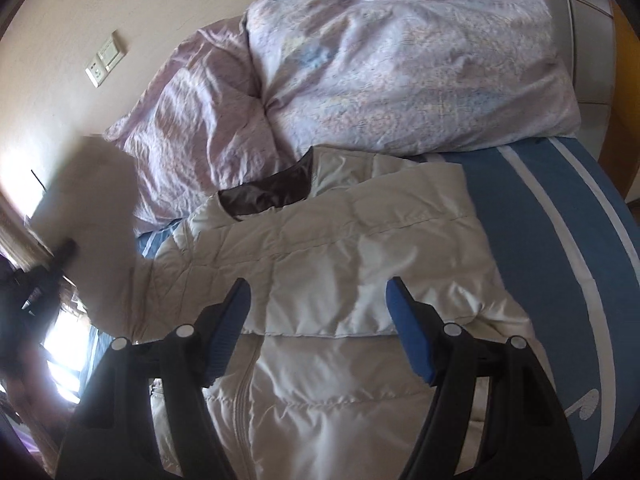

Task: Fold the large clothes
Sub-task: 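Grasp the other sleeve cuff with the left gripper and lift it, then lay the sleeve across the jacket front and open the left gripper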

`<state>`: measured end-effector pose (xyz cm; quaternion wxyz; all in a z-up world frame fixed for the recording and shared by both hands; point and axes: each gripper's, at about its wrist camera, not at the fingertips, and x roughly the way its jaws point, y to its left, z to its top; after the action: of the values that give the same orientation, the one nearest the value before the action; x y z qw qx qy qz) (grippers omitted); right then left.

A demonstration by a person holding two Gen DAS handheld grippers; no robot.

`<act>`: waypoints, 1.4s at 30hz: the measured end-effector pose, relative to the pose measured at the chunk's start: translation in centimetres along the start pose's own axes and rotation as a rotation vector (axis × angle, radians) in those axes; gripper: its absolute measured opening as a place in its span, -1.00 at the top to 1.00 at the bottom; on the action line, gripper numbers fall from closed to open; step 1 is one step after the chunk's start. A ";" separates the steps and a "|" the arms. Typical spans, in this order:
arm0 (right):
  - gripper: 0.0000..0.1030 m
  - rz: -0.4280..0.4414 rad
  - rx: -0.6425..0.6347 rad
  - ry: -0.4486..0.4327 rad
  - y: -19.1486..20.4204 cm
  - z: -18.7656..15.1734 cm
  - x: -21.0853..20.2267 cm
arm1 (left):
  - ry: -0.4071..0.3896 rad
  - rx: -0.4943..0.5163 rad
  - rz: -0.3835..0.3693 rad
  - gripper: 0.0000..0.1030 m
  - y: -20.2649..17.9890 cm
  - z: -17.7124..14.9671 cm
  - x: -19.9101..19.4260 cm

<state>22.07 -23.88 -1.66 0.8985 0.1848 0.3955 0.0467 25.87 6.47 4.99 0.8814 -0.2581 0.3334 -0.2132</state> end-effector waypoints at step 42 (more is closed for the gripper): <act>0.61 -0.080 -0.064 0.230 4.4 -1.1 11.5 | 0.014 0.037 0.446 -0.92 14.0 -4.6 -9.9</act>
<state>29.42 -16.87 -8.69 0.8537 0.1333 0.5014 0.0443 18.73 21.34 -1.60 0.9089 -0.1604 0.3845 -0.0208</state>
